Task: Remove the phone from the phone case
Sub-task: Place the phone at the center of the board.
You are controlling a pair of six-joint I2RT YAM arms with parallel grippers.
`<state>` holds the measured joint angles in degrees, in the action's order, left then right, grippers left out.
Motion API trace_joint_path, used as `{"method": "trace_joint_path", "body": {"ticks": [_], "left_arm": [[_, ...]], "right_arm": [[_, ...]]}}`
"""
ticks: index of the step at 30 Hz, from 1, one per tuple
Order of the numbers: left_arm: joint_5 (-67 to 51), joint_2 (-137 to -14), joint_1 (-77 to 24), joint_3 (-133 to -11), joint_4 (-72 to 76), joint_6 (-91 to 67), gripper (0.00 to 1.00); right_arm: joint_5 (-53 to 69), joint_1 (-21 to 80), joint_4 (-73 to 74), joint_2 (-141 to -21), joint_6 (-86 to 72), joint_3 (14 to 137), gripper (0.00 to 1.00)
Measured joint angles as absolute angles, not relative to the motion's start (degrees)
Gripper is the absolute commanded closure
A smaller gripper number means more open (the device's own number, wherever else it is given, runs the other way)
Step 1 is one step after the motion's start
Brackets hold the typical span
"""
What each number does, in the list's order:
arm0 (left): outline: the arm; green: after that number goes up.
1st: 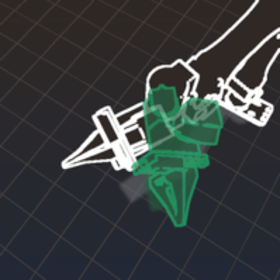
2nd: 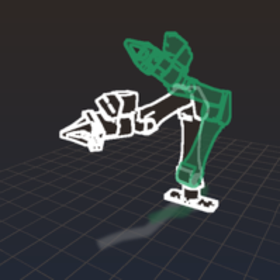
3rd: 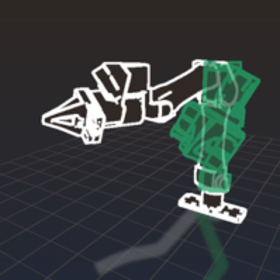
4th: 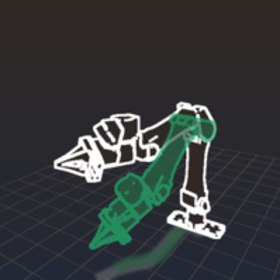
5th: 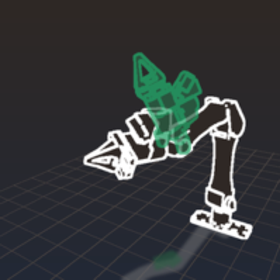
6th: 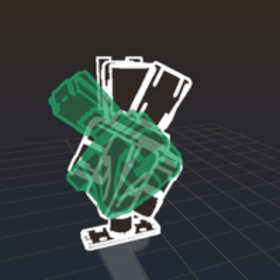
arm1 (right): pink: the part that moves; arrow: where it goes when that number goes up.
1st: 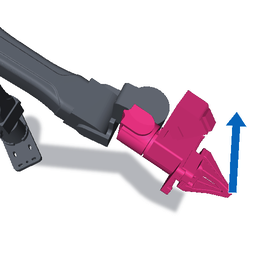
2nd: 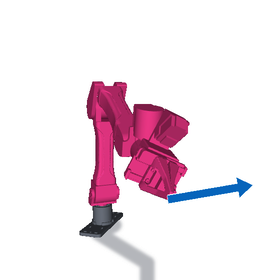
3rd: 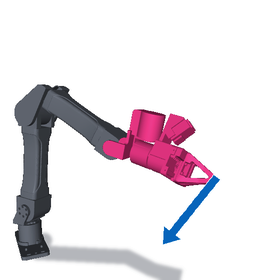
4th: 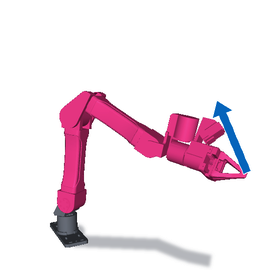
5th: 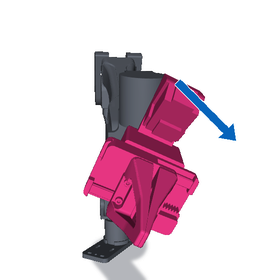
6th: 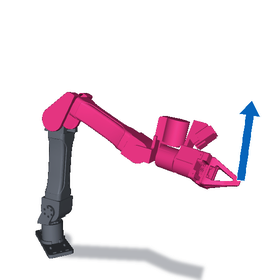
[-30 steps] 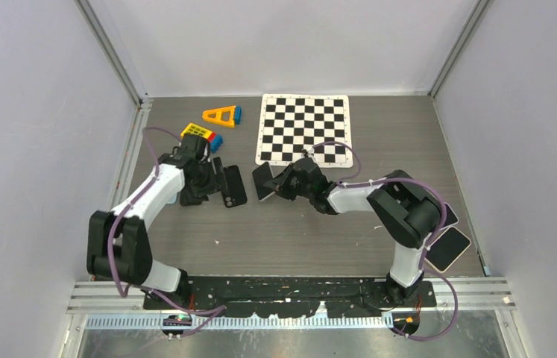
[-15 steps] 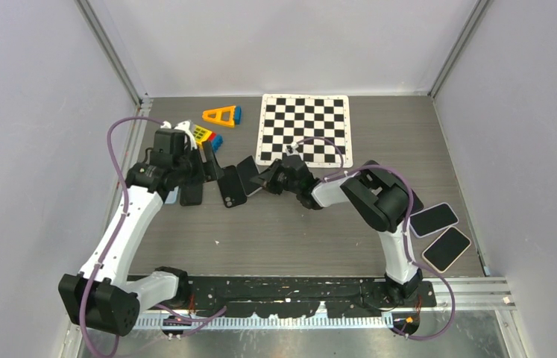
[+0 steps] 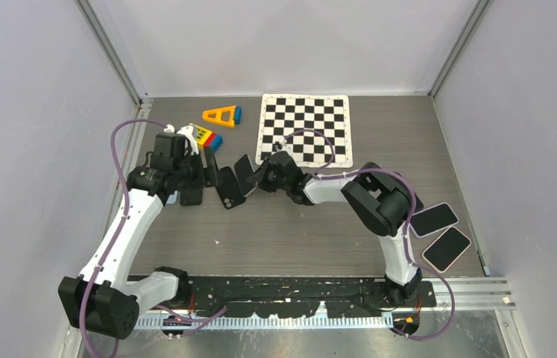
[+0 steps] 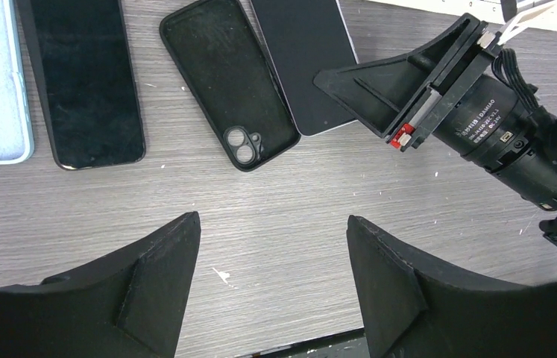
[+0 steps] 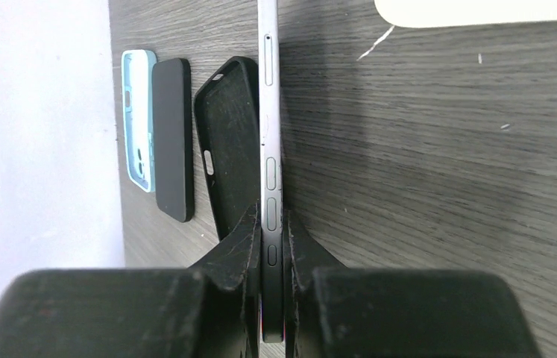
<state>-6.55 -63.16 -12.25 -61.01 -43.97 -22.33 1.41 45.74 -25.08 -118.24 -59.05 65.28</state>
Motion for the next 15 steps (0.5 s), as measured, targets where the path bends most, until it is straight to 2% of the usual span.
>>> {"method": "trace_joint_path", "body": {"ticks": [15], "left_arm": [[-7.9, -63.0, -12.3, -59.8, -44.0, -22.0, 0.25]], "right_arm": [[-4.4, 47.1, -10.8, -117.0, -52.7, 71.5, 0.83]]}}
